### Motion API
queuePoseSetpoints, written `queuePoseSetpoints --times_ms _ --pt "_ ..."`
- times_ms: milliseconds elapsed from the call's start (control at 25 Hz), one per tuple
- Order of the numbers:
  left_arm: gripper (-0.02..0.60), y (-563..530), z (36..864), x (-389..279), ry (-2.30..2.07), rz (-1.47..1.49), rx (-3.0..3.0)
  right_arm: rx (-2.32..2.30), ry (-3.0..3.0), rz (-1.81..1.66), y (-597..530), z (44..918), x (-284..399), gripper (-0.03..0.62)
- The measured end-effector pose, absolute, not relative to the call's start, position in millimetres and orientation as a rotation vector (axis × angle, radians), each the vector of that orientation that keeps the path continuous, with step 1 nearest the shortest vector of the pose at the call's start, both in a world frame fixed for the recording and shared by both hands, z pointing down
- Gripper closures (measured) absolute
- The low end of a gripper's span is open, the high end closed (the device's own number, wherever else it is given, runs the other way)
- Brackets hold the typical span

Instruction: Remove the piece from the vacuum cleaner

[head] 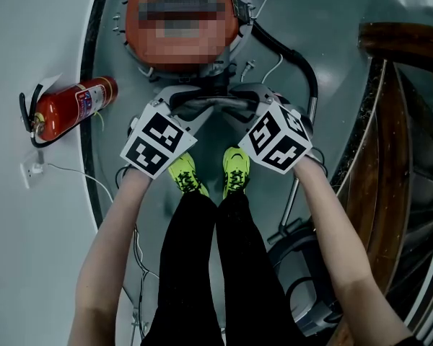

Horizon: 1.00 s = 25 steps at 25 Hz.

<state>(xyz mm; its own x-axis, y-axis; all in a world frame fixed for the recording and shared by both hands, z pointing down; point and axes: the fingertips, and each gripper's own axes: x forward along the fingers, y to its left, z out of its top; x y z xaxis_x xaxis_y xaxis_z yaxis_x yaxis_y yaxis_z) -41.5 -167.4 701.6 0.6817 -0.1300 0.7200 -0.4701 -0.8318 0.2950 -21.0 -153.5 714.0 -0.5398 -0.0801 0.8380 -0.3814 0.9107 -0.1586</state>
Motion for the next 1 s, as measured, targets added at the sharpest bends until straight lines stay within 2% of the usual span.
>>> queuePoseSetpoints --times_ms 640,1000 --pt "0.448 -166 702 -42 -0.472 1.005 2.422 0.317 -2.114 0.409 -153 714 -21 0.431" --pt "0.456 -157 703 -42 -0.449 1.036 2.429 0.292 -2.094 0.358 -147 716 -22 0.480"
